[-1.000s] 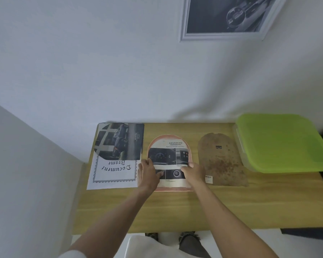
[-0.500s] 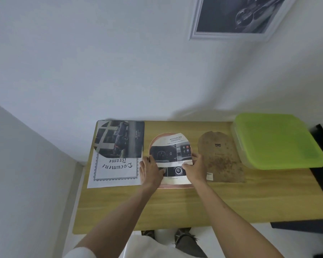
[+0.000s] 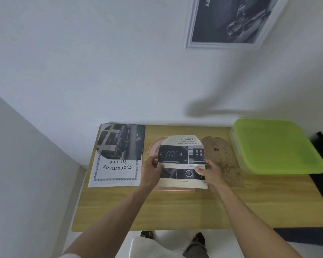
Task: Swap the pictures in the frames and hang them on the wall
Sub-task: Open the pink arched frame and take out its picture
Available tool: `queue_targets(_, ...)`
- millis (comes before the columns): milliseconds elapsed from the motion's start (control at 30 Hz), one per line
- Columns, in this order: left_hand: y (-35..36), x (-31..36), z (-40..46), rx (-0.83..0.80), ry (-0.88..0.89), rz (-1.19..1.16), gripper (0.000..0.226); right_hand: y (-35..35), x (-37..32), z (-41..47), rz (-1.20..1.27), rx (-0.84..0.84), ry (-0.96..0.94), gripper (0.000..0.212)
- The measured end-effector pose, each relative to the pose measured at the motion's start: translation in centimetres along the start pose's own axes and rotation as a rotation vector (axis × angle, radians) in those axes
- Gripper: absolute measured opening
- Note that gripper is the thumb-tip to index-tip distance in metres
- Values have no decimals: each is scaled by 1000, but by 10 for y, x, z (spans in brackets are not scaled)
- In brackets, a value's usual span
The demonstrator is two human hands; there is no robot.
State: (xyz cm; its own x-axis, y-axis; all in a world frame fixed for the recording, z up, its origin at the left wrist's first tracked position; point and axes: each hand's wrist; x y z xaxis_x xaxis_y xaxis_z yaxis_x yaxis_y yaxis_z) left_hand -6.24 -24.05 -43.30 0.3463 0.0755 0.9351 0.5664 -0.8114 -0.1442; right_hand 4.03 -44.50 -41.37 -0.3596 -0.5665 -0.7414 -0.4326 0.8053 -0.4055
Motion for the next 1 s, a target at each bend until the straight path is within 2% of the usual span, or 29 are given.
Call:
queue_targets(267,47,5,-31,-170,-106,-36,29,-67,46,0,-171,-76,-8,56)
queue_targets(500,126,4,-76,-318,-285,-20,21,-158,103,-10,-311,-148,45,49)
queue_targets(600,167,2,-93,-360,-330,-24,20,-194,126,-11,-382,-160,72,53)
queue_targets(867,274,-9,-125,-396,-420,22,22,-273,181,-11,-524,-52,126,54)
queue_targets(1000,320,-9,-134,-340,-402,79,24,-296,199,-2,-622,39,96,51)
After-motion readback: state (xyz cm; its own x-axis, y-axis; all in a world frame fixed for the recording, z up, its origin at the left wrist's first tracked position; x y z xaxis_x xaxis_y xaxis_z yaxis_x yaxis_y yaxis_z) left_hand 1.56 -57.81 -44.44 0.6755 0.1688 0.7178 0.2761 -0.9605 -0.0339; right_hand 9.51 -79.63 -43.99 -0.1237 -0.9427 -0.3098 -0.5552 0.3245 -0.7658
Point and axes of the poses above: each hand's wrist, its own z-axis towards the middle knuckle, its own y-axis out of the palm, x = y × z, and after that the axes turned 13 degrees about -z, right-handed
